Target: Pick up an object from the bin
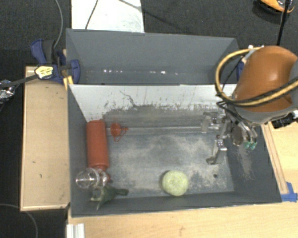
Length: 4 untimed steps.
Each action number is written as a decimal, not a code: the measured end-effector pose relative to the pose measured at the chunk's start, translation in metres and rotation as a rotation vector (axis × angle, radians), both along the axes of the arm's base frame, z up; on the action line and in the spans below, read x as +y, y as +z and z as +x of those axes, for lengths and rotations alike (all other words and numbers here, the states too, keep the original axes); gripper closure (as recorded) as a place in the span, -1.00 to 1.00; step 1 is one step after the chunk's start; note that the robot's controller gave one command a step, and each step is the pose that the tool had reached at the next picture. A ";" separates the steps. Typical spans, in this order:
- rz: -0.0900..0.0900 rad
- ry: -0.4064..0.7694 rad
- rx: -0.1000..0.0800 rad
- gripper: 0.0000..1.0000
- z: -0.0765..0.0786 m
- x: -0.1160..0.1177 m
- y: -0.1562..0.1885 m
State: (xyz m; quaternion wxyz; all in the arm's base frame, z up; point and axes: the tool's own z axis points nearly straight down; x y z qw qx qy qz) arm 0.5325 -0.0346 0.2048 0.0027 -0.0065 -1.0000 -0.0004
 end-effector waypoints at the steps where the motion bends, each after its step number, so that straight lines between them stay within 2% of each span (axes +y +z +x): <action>1: -0.001 0.001 -0.009 -1.00 0.001 0.000 0.005; 2: -0.001 0.078 -0.014 -1.00 -0.004 -0.005 -0.025; 3: -0.001 0.206 -0.014 -1.00 -0.021 0.002 -0.085; 4: -0.001 0.241 -0.013 -1.00 -0.034 0.029 -0.127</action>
Offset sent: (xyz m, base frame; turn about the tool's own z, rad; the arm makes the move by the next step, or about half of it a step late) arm -0.0299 -0.0210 -0.1348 -0.2844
